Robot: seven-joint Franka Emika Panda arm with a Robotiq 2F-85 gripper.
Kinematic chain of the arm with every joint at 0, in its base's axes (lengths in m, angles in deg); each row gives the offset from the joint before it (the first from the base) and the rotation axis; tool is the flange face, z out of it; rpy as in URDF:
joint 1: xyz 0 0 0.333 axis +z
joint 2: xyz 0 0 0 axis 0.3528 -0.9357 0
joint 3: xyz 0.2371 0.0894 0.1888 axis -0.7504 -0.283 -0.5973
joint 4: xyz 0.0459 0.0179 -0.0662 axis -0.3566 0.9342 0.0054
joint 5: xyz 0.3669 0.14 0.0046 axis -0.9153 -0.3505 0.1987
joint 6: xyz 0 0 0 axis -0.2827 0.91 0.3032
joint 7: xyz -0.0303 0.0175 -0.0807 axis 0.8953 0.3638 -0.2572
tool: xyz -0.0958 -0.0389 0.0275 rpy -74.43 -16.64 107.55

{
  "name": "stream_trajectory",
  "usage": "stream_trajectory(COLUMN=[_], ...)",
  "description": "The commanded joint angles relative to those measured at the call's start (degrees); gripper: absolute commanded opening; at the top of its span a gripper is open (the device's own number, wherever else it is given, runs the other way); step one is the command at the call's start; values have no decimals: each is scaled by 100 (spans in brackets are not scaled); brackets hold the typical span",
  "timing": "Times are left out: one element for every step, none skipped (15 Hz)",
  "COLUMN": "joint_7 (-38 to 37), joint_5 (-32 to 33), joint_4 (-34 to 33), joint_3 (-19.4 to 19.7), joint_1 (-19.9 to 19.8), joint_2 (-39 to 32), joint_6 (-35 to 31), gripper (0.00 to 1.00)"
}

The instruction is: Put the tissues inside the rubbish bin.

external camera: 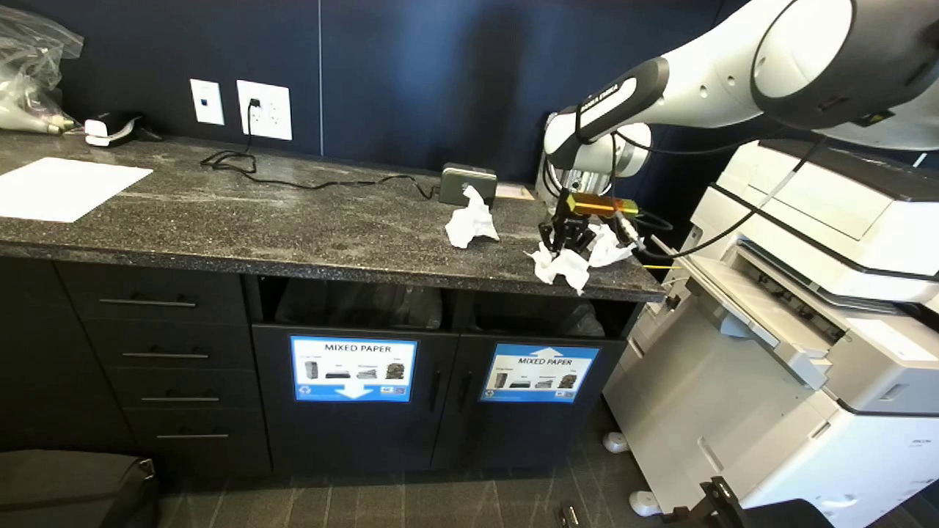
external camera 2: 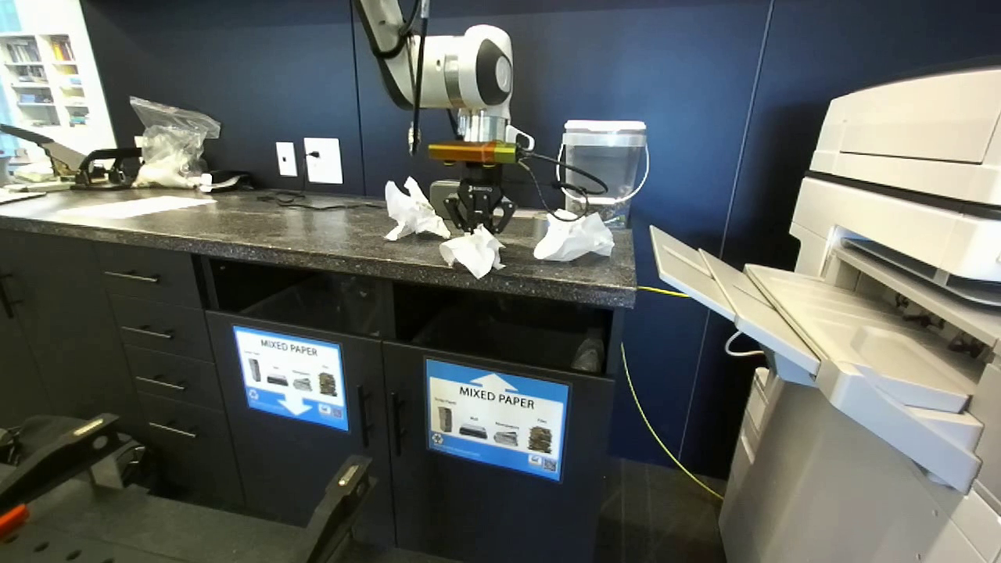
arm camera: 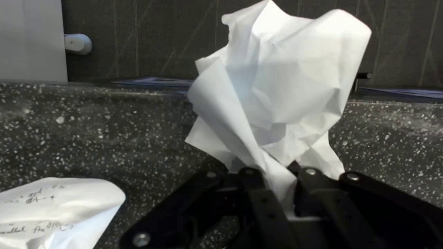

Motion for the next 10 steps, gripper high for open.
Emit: stream_trajectory(joint_7=[341,419,505,590,684,779,855,940,983,1011], joint_5=[-280,-359,-449,-536,-629,-719,-796,-890,-966,-1015], joint_4=[1372,1646,1919,2197,2476,2759,3046,3328,3617,3920], joint_3=[-222,-274,-324,-372,-429,-473,-500,-533,-537,-525], joint_1=[-190,-226,-263,-301,-342,-376,-396,-419,-417,-404], joint_2=[956,1137,1323,1519,1722,1929,2137,2348,2565,2778], joint_6=[-850,-1049,-1212,-1358,-1440,-1516,-1577,-1611,-1658,-1730], gripper=[14,13,14,13,13,13,14,13,14,13])
